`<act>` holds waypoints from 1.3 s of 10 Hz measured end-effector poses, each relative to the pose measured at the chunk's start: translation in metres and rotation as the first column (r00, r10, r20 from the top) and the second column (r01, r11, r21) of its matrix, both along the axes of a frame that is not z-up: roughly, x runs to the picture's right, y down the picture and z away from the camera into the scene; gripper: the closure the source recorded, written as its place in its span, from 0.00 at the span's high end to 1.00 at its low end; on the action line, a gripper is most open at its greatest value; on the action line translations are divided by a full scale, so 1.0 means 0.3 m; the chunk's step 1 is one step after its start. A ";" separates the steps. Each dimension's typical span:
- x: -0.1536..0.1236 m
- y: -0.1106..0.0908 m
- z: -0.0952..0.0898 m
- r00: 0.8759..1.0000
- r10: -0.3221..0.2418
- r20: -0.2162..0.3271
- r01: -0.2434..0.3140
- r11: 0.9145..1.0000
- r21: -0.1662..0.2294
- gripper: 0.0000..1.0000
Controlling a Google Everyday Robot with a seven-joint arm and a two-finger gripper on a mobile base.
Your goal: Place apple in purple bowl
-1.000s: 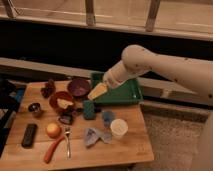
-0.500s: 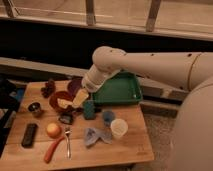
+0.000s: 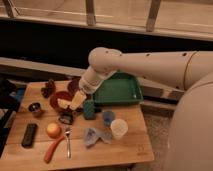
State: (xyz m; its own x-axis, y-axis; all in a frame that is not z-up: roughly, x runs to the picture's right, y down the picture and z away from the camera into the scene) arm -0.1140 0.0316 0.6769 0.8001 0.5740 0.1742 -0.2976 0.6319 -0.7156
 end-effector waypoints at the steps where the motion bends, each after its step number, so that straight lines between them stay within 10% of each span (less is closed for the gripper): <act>1: 0.006 0.002 0.005 1.000 0.005 0.008 -0.005 1.000 -0.001 0.80; 7: -0.299 0.090 0.053 0.992 -0.080 0.101 0.083 0.996 -0.027 0.80; 13: -0.400 0.182 0.108 0.982 -0.188 0.033 0.189 0.982 -0.023 0.80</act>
State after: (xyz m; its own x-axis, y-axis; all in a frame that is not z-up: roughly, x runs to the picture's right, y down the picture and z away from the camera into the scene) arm -0.2341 0.0862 0.7094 0.8889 0.4182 0.1872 -0.1527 0.6556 -0.7395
